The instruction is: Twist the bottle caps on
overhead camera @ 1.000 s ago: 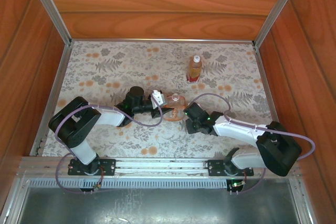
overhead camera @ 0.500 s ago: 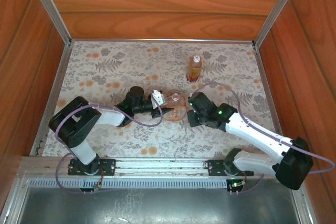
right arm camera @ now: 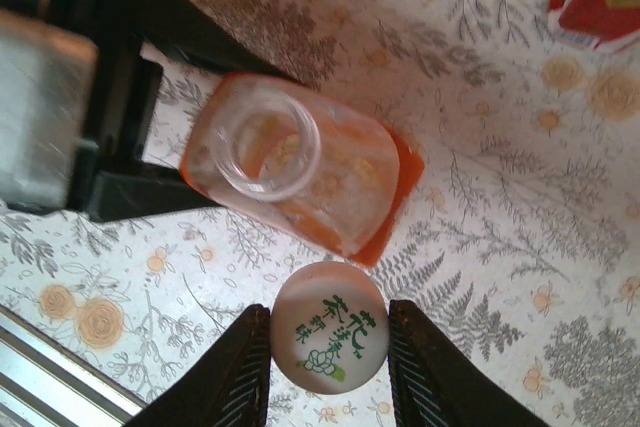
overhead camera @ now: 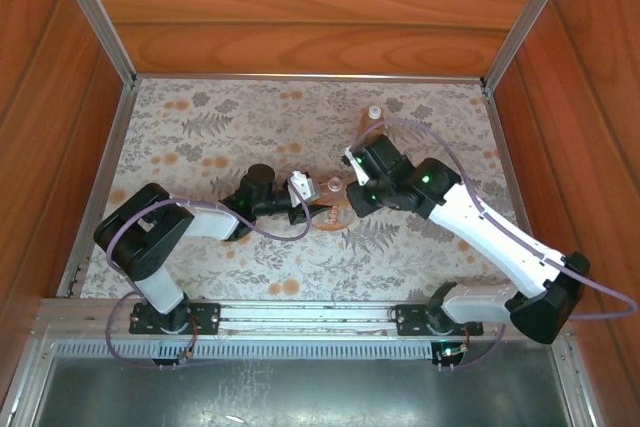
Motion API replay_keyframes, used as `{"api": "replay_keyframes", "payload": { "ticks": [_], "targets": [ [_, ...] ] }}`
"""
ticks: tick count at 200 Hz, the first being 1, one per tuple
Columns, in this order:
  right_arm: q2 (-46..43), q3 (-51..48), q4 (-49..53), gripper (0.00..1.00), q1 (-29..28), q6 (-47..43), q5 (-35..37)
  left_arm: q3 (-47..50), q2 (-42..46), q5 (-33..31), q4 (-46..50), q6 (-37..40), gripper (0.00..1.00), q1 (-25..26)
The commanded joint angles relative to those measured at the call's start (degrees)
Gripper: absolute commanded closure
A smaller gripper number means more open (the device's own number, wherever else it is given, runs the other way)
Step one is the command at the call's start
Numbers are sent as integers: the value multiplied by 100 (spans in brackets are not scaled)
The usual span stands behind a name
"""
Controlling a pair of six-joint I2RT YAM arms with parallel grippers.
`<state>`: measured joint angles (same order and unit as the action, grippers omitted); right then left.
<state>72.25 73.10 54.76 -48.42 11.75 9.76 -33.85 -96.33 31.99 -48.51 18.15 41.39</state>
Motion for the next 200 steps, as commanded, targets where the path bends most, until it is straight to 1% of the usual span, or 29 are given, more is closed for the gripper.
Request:
{"api": "replay_keyframes", "payload": {
  "ticks": [1,42,83,200],
  "targets": [
    [257,452,385,67,-44,-471,-124,146,-325,-134,1018,19,46,-52],
    [831,1172,639,67,-9,-733,-145,146,-349,-98,1019,44,46,-50],
    [1240,1612,820,67,25,-897,-210,133,-369,-69,1019,39,46,-45],
    [1641,1743,878,66,113,-1085,-368,115,-407,-62,1042,40,46,-50]
  ]
}}
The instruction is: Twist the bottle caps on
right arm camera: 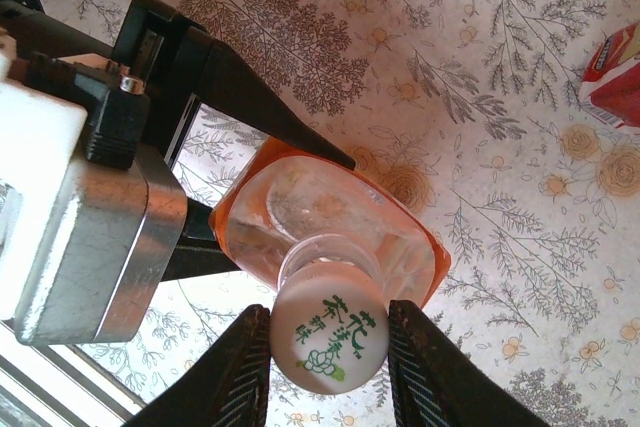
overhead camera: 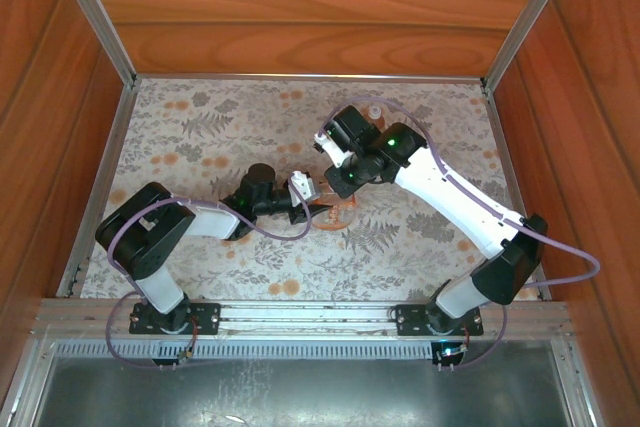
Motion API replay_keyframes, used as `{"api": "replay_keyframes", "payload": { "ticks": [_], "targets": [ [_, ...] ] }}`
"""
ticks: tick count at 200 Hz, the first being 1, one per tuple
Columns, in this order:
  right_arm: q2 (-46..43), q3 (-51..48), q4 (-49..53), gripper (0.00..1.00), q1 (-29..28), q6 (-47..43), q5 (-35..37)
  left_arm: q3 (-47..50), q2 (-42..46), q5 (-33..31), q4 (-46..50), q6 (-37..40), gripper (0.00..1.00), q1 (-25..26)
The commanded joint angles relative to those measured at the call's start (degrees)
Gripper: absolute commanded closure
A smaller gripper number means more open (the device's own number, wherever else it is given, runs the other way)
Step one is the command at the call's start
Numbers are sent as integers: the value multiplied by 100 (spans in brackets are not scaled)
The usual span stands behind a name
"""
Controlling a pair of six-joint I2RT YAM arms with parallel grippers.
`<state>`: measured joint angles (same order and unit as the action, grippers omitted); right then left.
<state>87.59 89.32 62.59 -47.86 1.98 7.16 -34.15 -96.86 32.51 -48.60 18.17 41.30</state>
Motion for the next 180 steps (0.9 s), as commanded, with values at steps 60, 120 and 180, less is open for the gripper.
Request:
{"api": "replay_keyframes", "payload": {
  "ticks": [60,120,180],
  "targets": [
    [317,263,91,66,59,-180,-68,146,-337,-87,1067,28,46,-41],
    [445,334,155,66,72,-207,-98,137,-343,-95,1080,28,46,-36],
    [347,-30,-24,67,66,-219,46,119,-351,-101,1115,-7,46,-39]
  ]
}}
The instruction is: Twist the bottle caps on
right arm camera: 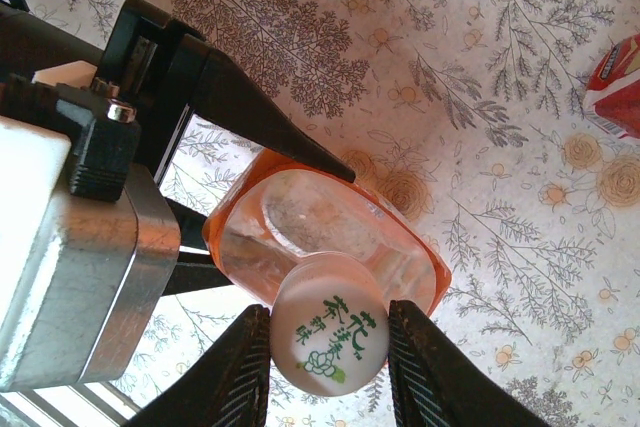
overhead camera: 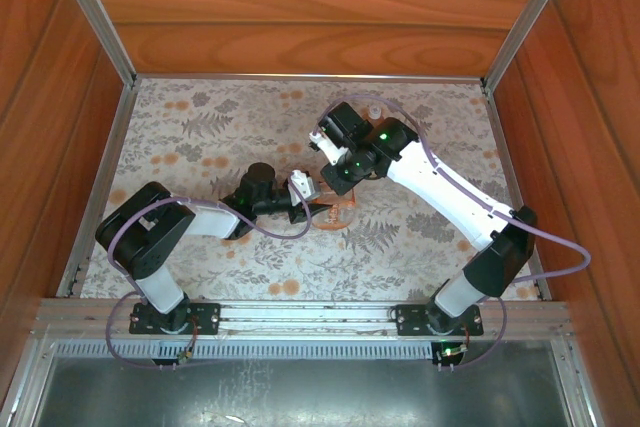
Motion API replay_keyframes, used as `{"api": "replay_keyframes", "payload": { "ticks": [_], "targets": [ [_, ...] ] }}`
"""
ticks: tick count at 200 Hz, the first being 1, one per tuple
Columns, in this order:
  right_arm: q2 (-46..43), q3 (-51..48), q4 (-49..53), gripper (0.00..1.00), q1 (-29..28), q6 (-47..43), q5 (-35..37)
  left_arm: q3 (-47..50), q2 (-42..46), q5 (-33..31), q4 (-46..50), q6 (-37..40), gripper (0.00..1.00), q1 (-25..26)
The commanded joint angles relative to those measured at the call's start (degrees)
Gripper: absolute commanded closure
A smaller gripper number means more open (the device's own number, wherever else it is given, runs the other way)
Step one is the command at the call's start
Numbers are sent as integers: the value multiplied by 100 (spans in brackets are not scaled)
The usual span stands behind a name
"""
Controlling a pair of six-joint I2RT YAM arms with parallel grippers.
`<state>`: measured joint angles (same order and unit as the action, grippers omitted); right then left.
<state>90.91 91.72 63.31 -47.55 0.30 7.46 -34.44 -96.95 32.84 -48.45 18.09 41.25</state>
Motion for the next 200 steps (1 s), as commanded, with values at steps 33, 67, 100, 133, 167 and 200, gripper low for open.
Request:
{"api": "replay_keyframes", "payload": {
  "ticks": [33,67,100,133,167,200],
  "targets": [
    [-244,-472,-421,67,35,-21,-26,139,-353,-143,1108,-5,46,-32],
    [-267,-559,-451,65,35,-12,-8,130,-349,-129,1122,-16,46,-36],
    [-319,-524,-477,61,35,-3,-30,121,-358,-123,1139,-16,46,-38],
    [-352,-454,-486,54,31,1,2,114,-352,-125,1164,-20,46,-38],
    [-457,-476,-507,33,31,45,11,121,-342,-129,1179,-16,46,-37],
    [-848,-673,-912,28,52,209,-210,117,-344,-120,1188,-7,46,-38]
  ]
}}
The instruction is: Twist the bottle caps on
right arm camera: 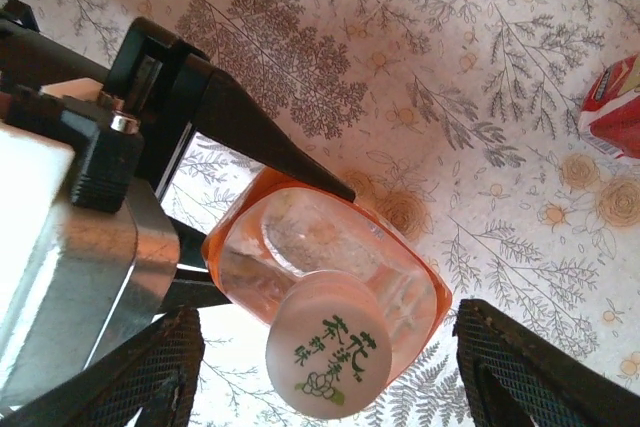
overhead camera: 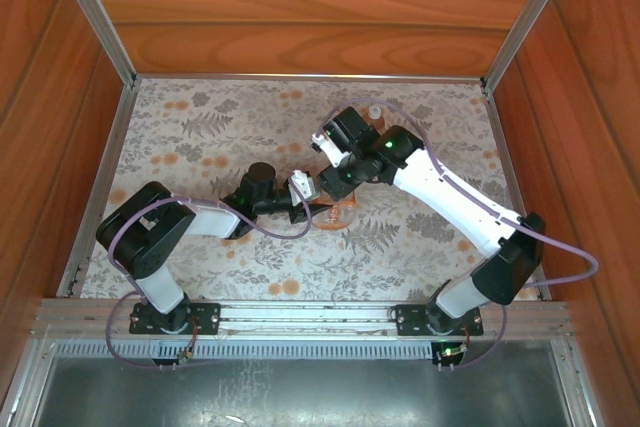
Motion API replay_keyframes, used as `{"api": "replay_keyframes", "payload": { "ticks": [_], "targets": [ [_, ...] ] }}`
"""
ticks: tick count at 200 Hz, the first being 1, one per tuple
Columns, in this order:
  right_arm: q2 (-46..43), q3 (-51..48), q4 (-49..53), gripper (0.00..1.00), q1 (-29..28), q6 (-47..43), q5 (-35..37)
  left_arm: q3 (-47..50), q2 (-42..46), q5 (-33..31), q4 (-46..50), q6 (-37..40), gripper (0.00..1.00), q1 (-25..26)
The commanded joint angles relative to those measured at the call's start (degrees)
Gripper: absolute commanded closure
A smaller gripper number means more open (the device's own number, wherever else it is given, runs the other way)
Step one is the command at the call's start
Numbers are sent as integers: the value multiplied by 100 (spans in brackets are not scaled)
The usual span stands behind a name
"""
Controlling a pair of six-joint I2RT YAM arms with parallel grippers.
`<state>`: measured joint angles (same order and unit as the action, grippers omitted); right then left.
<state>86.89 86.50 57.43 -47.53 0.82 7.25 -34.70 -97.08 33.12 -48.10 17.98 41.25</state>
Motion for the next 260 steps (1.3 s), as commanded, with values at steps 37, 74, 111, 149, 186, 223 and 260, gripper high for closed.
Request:
{"api": "replay_keyframes", "payload": {
  "ticks": [37,74,111,149,186,223,260],
  "targets": [
    [-909,-567,-905,32,316,648,-526,128,-347,-122,1167,-4,46,-31],
    [-1207,-1183,-1375,49,920,1015,-1539,112,-356,-98,1177,-11,46,-34],
    [-1263,-1504,-1615,56,1182,1012,-2094,95,-396,-85,1197,-14,46,-37],
    [-1142,-1582,-1693,65,1266,955,-2249,92,-391,-87,1204,-14,46,-32],
    [-1039,-1572,-1694,70,1290,920,-2221,94,-379,-85,1223,-14,46,-39],
    [-1008,-1618,-1716,74,1312,894,-2236,93,-365,-71,1232,-14,46,-38],
    [-1006,-1688,-1668,80,1316,893,-2288,86,-364,-77,1242,-18,46,-36]
  ]
}}
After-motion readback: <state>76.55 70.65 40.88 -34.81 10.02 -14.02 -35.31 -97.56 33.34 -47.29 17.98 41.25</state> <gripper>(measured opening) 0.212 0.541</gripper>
